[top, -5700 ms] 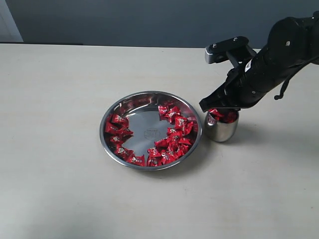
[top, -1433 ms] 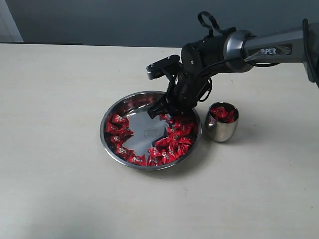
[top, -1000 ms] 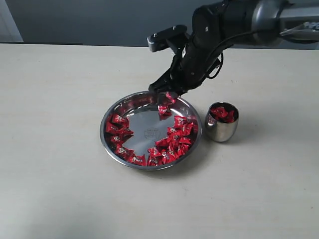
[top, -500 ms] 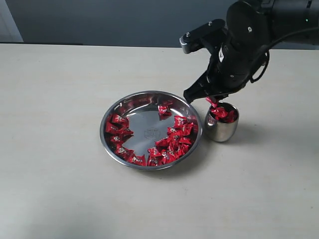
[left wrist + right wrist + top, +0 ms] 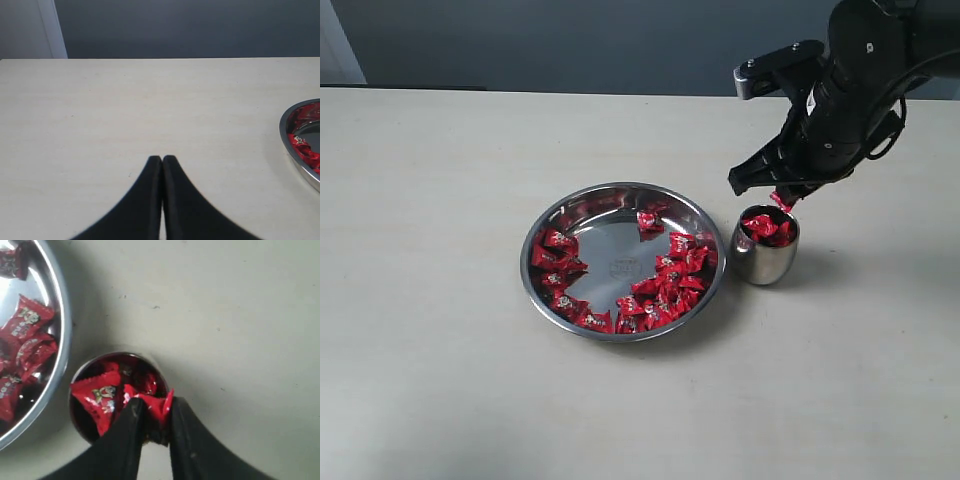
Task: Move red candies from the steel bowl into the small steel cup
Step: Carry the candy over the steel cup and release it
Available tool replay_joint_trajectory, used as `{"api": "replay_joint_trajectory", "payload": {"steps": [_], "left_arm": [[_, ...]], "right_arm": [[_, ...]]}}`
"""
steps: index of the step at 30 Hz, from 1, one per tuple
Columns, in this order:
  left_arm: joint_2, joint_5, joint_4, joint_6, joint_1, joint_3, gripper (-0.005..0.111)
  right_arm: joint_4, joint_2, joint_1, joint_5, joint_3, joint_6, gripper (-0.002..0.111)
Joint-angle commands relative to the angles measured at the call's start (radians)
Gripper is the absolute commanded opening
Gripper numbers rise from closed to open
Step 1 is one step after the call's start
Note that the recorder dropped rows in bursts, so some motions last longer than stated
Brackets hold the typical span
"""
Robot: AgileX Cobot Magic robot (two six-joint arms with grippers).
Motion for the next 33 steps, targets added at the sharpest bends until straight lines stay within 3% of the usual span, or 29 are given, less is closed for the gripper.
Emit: {"api": "replay_joint_trajectory", "payload": {"steps": [1,6,16,22,33], "left_arm": [[-0.007,-0.004,0.002,-0.002,-0.005,0.003,0.0],[-0.007,-0.004,0.002,-0.002,-0.005,0.003,0.0],[-0.007,-0.004,0.002,-0.002,-0.005,0.003,0.0],[-0.007,-0.004,0.002,-0.002,-0.005,0.003,0.0],[-0.007,-0.004,0.002,-0.002,-0.005,0.003,0.0]], "right_arm": [[0.104,0.018,-0.005,0.004,0.004,-0.122,0.0],[0.105,0.065,-0.006,-0.002,0.004,-0.127,0.02],[0.09,0.065,-0.006,0.002,0.004,-0.125,0.021],[0.09,0.065,-0.006,0.011,0.004,-0.125,0.038],[0.085,0.028,-0.006,0.012,-0.031,-0.125,0.038]]}}
